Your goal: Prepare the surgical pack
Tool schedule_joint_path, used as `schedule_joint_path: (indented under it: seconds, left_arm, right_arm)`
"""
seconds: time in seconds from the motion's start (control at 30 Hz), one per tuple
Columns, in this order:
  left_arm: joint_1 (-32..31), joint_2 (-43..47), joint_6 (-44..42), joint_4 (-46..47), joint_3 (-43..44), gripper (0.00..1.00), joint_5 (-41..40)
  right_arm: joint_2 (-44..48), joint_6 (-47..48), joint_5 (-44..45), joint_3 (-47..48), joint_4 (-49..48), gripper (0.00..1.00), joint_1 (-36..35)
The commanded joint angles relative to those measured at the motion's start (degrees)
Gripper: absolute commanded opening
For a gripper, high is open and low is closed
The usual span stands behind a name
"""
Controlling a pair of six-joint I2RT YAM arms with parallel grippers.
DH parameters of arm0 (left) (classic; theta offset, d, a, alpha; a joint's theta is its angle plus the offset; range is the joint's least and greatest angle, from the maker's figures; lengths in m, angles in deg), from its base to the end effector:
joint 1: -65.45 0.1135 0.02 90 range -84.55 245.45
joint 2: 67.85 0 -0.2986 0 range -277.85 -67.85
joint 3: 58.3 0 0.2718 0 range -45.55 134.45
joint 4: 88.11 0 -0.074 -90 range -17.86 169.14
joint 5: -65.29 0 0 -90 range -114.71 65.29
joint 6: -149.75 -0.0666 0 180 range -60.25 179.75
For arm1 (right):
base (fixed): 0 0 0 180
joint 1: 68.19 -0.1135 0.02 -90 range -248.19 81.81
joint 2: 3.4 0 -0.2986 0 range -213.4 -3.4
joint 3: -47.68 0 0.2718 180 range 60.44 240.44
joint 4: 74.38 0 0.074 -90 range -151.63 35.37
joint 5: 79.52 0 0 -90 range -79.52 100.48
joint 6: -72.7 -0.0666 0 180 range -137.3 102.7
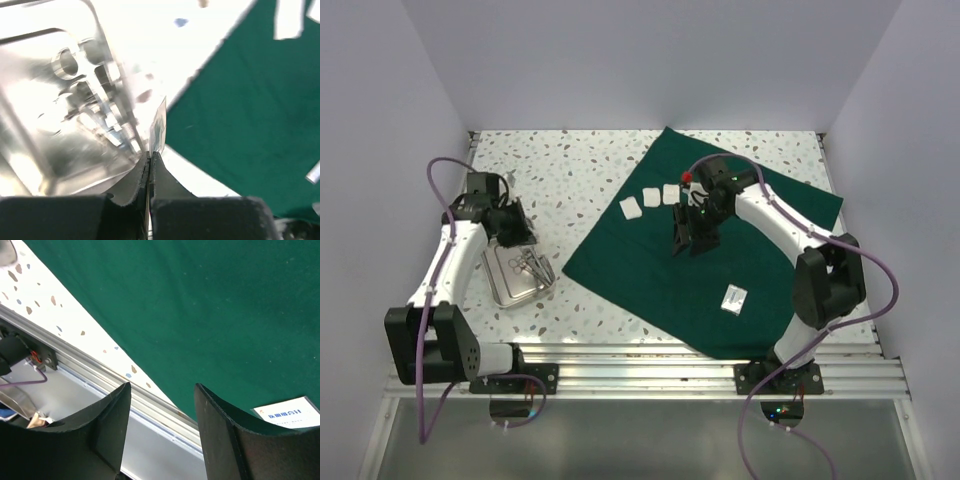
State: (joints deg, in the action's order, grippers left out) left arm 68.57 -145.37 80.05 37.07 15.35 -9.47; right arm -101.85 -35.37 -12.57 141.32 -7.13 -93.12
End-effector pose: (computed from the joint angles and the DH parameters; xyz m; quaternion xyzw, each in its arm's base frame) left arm 0.2990 -0.0012 0.2686 -0.1587 0.9418 -0.1662 0.2454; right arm 0.3303 0.1823 0.2574 -0.0890 0.9643 0.2396 0.0698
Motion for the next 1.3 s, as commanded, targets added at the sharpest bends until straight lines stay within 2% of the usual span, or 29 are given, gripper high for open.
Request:
schedule_joint_path:
  seconds: [0.0,0.23,0.4,0.67,0.83,1.1,1.17,1.2,1.27]
  left_arm:
    - [1.72,4.11,-0.7,-8.81,-2.36,0.0,-11.98]
    - [4.17,2.81,4.22,-12.42,-2.46,0.0,-22.78]
    - [7.52,0.62,5.19,-13.31,-2.11,0.0,-25.79]
    - [12.79,-4.39,3.44,-8.04,-6.31,0.0,-20.44]
    - [13.15,-4.49,2.03,-4.18,-8.52,0.0,-11.74]
    - [13.41,-7.03,1.68,-3.55,-10.11,0.01,-9.97]
    - [13.41,-6.86,2.11,-3.9,-9.58,0.19,-10.49]
    - [13.32,-6.51,2.29,-4.16,-9.32,0.33,-12.07]
    - [13.32,-4.76,2.64,-5.04,-7.91,0.42,-14.01]
  right_arm:
    - [-1.12,2.51,0.46,0.59,1.66,0.57,0.41]
    - [-2.18,3.91,-0.33,0.24,1.66,0.58,1.11]
    - [-1.39,4.44,0.29,-1.25,1.58,0.58,1.46]
    - [-0.95,3.04,-1.03,-4.33,-0.8,0.58,1.46]
    - [-0.86,3.3,-0.86,-4.85,-0.62,0.58,1.37]
    - [-0.77,2.6,-1.21,-5.3,-1.15,0.58,1.37]
    - [-0.86,2.68,-0.95,-5.21,-0.8,0.58,1.37]
    - [-0.77,2.68,-0.68,-5.12,-0.54,0.58,1.37]
    - [-0.42,2.51,0.8,-5.03,-0.01,0.58,1.37]
